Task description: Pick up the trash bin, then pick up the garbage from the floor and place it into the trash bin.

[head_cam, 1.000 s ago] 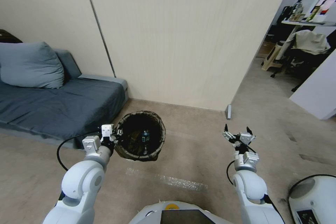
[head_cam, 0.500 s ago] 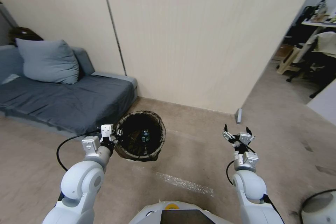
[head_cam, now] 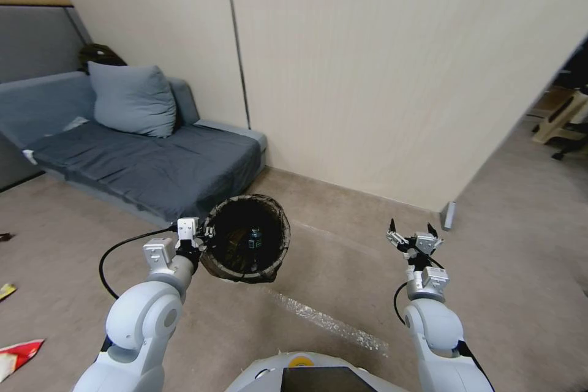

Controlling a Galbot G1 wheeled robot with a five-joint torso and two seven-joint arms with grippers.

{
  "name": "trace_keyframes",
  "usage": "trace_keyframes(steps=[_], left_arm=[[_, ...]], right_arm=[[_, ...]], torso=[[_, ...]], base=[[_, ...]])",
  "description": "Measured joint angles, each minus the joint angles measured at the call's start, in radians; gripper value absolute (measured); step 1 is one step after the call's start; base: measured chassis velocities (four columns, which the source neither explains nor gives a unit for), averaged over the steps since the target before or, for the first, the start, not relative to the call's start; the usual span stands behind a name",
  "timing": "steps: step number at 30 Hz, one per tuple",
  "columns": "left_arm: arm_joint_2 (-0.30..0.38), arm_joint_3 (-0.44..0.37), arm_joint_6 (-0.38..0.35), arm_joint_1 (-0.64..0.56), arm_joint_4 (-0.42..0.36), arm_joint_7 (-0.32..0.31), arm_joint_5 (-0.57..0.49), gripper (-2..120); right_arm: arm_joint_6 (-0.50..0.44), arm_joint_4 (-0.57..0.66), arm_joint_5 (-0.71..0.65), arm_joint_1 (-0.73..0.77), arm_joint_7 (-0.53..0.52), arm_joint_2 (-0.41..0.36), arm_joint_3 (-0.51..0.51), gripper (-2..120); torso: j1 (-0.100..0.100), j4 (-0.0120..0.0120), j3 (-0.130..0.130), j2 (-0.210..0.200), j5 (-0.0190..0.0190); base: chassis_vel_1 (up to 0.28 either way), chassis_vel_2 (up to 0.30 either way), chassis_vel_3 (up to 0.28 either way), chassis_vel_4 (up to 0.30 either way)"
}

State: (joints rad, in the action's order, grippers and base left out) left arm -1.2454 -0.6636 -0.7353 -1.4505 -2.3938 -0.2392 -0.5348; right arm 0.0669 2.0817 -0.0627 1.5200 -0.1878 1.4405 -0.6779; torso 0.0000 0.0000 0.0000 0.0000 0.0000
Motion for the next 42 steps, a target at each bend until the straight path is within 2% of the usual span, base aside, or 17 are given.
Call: trace_keyframes(steps=[42], left_arm=[[-0.002,-0.018,0.000,-0.001,-0.012,-0.004,-0.010,5]], right_arm=[[0.001,0.001,-0.001,0.003,0.000,0.000,0.002,100]], torso=[[0.000,0.0000,0.000,0.000,0.0000]], base=[[0.055,0.058,0.060,0.057]])
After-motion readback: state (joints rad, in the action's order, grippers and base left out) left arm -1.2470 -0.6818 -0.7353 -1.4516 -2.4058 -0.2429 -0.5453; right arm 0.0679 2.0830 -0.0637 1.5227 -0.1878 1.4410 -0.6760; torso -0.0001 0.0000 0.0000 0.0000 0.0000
